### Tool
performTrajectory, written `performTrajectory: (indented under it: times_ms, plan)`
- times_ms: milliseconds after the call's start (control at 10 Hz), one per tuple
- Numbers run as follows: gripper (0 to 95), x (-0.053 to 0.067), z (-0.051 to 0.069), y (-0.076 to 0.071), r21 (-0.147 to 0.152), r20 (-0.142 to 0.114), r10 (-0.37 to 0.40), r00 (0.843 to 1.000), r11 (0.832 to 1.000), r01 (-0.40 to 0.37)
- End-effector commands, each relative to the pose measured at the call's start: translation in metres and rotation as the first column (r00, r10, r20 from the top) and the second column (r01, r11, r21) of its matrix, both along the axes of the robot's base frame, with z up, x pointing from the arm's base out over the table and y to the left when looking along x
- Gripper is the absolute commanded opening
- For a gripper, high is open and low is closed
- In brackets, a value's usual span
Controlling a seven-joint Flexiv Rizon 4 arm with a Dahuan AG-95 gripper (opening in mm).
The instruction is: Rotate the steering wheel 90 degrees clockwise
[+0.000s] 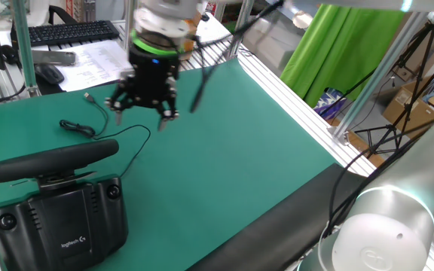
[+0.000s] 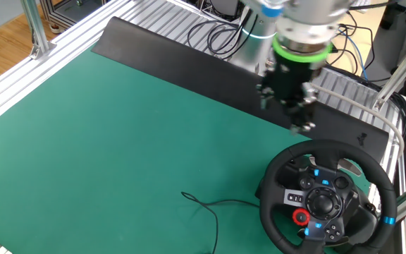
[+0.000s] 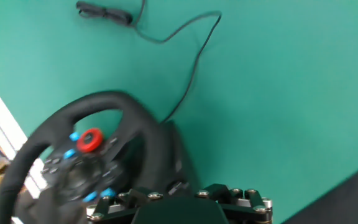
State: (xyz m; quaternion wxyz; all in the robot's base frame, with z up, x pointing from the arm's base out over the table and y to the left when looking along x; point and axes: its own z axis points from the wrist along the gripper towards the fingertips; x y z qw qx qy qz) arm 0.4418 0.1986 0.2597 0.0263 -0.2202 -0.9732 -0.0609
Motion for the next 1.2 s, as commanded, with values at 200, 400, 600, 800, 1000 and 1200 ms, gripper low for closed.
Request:
performTrajectory:
  times_ms: [200, 400, 600, 800, 1000, 1200]
  plan:
    - [76.0, 0.001, -0.0093, -0.0212, -0.036, 0.021, 0.033, 0.999, 0.999, -0.032]
    - [76.0, 0.0011, -0.0094, -0.0211, -0.074, 0.017, 0.055, 0.998, 0.996, -0.054]
    - [76.0, 0.0016, -0.0111, -0.0203, -0.075, 0.02, 0.04, 0.999, 0.996, -0.039]
    - [76.0, 0.0017, -0.0116, -0.0202, -0.083, 0.017, 0.034, 0.999, 0.996, -0.032]
    - [76.0, 0.0017, -0.0116, -0.0202, -0.087, 0.019, 0.013, 1.0, 0.996, -0.011]
    - [76.0, 0.0016, -0.0113, -0.0203, -0.086, 0.021, 0.0, 1.0, 0.996, 0.002]
